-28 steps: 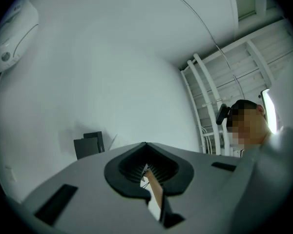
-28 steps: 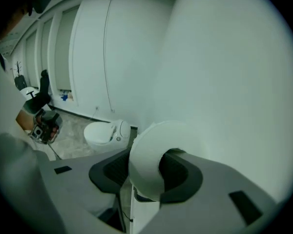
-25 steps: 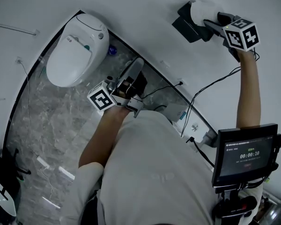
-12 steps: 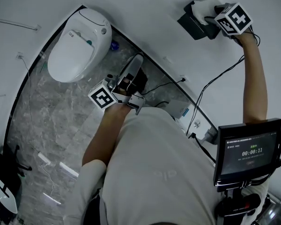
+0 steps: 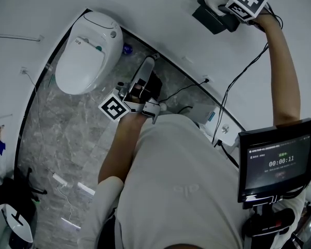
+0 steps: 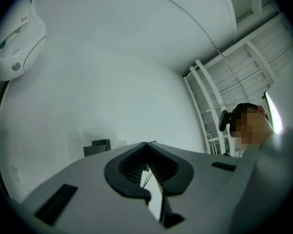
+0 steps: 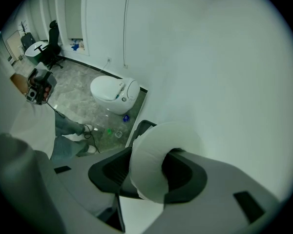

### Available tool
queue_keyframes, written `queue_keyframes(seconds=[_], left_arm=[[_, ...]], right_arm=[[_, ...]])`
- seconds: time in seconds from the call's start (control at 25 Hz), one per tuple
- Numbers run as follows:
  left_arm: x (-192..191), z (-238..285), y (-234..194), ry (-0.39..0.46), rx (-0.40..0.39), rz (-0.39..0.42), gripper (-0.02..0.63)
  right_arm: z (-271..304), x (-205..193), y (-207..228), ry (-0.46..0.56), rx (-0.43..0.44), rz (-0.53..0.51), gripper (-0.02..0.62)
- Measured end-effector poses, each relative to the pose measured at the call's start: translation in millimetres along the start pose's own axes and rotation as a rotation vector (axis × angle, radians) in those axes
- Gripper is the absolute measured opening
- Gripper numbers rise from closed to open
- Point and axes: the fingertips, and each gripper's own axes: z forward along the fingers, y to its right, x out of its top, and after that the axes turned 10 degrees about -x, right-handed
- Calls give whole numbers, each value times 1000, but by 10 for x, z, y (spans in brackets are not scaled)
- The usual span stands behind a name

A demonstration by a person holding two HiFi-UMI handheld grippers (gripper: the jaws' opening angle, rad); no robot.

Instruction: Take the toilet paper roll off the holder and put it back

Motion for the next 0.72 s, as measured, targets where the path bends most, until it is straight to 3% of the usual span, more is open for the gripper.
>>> queue_keyframes(seconds=[0.16,0.28,0.72], left_arm=[[-72,8,-19,-10,2,1,5],[-68,14,-31,-11,1,-5,5],[164,104,-150,-31,9,-63,5]], right_arm=[[2,-62,17,39,-44,18,202],[46,-73,46,65,-72,40,281],[-303,210,281,185,-105,117,281]])
